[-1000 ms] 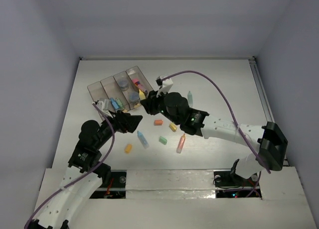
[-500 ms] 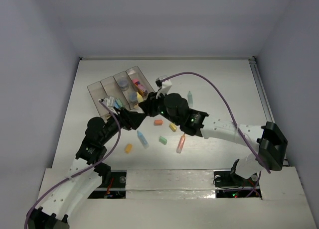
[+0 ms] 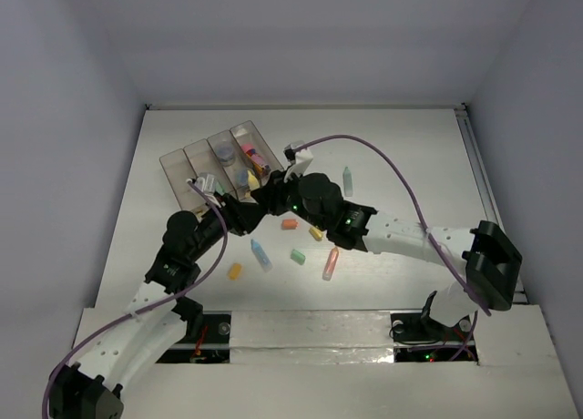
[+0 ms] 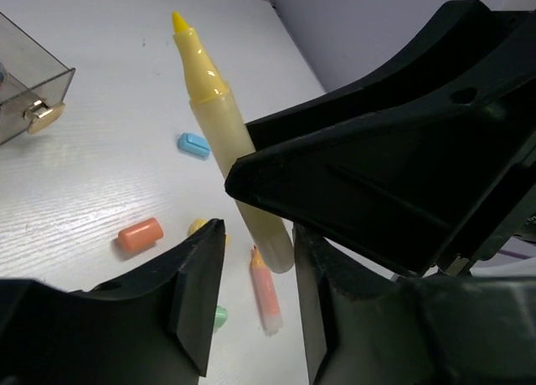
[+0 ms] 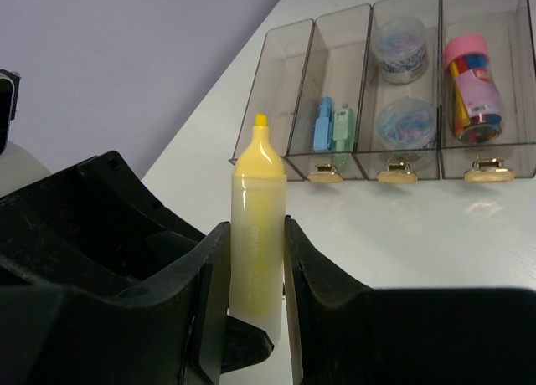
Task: Sort the stationery into containers
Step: Pick up the pen from the center of the board.
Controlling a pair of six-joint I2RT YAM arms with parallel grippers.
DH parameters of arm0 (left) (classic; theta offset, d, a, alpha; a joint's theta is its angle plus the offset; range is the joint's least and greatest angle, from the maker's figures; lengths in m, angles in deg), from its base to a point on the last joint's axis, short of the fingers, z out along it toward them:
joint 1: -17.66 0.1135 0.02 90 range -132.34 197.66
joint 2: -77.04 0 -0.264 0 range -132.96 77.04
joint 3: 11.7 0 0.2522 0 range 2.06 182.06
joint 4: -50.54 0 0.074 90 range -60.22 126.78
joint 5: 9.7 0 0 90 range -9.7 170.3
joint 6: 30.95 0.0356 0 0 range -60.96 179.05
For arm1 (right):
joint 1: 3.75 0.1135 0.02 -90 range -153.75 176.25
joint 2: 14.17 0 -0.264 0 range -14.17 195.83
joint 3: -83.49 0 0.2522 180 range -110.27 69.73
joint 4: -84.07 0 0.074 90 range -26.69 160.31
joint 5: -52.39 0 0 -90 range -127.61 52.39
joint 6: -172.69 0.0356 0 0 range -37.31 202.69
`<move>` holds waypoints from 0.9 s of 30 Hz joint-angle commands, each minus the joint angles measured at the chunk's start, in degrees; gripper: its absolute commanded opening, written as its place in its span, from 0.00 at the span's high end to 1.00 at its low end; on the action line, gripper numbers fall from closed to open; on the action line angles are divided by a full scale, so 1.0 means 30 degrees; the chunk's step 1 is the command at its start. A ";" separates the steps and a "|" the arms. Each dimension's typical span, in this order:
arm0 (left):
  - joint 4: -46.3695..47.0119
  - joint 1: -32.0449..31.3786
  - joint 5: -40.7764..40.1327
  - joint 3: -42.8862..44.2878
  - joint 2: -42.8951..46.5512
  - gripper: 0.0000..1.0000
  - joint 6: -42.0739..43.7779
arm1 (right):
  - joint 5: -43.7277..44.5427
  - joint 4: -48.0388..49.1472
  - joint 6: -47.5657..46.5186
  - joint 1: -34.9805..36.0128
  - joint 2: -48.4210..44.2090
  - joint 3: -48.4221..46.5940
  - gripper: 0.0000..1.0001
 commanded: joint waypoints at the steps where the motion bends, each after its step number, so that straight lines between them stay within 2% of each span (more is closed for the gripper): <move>1: 0.2087 -0.0397 -0.0795 -0.0375 -0.0160 0.66 -0.0118 | -0.1211 0.0931 0.0725 0.0082 -0.0440 0.0671 0.96; 3: 0.2176 -0.0399 -0.1001 -0.0521 -0.0481 0.71 -0.0060 | -0.1504 0.0814 0.1077 0.0082 -0.0587 0.0876 0.96; 4: 0.2176 -0.0602 -0.1148 -0.0580 -0.0570 0.77 0.0028 | -0.1593 0.0553 0.1194 0.0082 -0.0675 0.1051 0.96; 7: 0.2147 -0.1013 -0.1791 -0.0669 -0.0717 0.86 0.0262 | -0.2266 0.0433 0.1634 0.0082 -0.1377 0.1694 0.96; 10: 0.1972 -0.1190 -0.2552 -0.0669 -0.0542 1.00 0.0467 | -0.2735 -0.0064 0.2044 0.0082 -0.2168 0.2077 0.96; 14: 0.1620 -0.1657 -0.3052 -0.0610 -0.0278 1.00 0.0848 | -0.3175 -0.0416 0.2366 0.0082 -0.3252 0.2926 0.95; 17: 0.1561 -0.1923 -0.2734 -0.0668 -0.0161 1.00 0.1200 | -0.2650 -0.1148 0.2105 0.0082 -0.3984 0.3133 0.76; 18: 0.1648 -0.2097 -0.2528 -0.0814 -0.0103 1.00 0.1229 | -0.2416 -0.1352 0.1987 0.0082 -0.4102 0.3133 0.56; 21: 0.2495 -0.2304 -0.1241 -0.1165 0.0014 1.00 0.1172 | -0.2821 -0.2114 0.1577 -0.0385 -0.4775 0.3104 0.33; 24: 0.3200 -0.2304 0.0312 -0.1488 0.0131 1.00 0.0587 | -0.4512 -0.2146 0.1488 -0.1321 -0.5975 0.3425 0.25; 27: 0.3465 -0.2304 0.0988 -0.1606 0.0365 1.00 0.0234 | -0.6568 -0.1735 0.1927 -0.2521 -0.7235 0.4011 0.23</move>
